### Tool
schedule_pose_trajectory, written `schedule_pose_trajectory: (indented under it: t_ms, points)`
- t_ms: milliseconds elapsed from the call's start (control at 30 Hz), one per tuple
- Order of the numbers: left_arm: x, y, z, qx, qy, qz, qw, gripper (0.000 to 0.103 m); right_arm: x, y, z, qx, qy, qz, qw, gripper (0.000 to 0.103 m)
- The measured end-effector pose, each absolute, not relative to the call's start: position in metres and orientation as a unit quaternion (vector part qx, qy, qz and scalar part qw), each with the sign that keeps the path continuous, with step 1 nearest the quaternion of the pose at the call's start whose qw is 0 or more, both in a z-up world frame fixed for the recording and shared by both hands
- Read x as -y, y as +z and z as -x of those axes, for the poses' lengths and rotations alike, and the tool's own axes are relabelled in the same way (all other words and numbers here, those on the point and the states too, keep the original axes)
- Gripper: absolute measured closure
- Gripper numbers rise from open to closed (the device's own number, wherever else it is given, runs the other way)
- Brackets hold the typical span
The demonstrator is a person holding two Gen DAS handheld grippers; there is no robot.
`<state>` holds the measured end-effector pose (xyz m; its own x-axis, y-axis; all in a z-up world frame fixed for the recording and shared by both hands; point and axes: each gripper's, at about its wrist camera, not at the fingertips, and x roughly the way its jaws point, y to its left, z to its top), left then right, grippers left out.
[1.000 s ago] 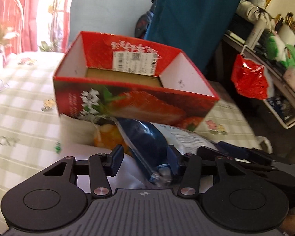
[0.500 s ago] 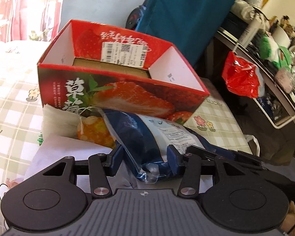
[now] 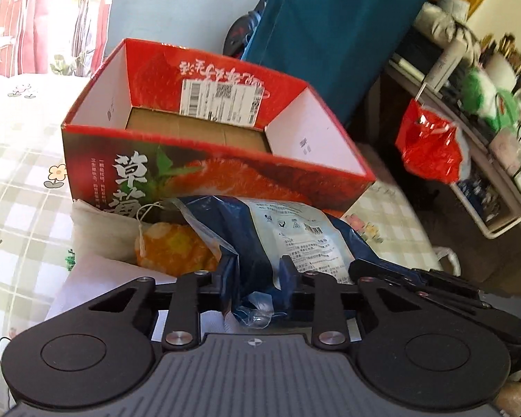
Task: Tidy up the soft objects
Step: 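Lift the blue bag with both grippers and carry it over the red box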
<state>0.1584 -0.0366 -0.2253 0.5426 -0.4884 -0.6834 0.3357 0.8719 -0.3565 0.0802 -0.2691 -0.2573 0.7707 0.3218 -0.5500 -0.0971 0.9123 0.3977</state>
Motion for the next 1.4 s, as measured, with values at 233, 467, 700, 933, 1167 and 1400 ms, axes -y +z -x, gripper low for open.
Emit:
schedule_pose_trajectory:
  t_ms: [233, 467, 700, 933, 1167, 1400]
  points:
    - [0.018, -0.208, -0.149, -0.391, -0.248, 0.126, 0.877, 0.074, 0.267, -0.229, -0.068, -0.286, 0.123, -0.163, 0.936, 0.090]
    - [0.015, -0.165, -0.138, -0.328, -0.255, 0.099, 0.904, 0.074, 0.265, -0.189, -0.060, -0.241, 0.140, -0.157, 0.948, 0.090]
    - [0.016, -0.130, -0.163, -0.281, -0.261, 0.083, 0.920, 0.072, 0.265, -0.160, -0.085, -0.207, 0.152, -0.136, 0.957, 0.090]
    - [0.027, -0.140, -0.218, -0.310, -0.277, 0.070, 0.907, 0.069, 0.273, -0.162, -0.140, -0.212, 0.145, -0.139, 0.957, 0.090]
    - [0.037, -0.158, -0.258, -0.347, -0.274, 0.058, 0.895, 0.064, 0.277, -0.188, -0.177, -0.233, 0.135, -0.137, 0.953, 0.090]
    - [0.042, -0.186, -0.291, -0.387, -0.260, 0.052, 0.883, 0.063, 0.270, -0.216, -0.210, -0.274, 0.125, -0.130, 0.945, 0.090]
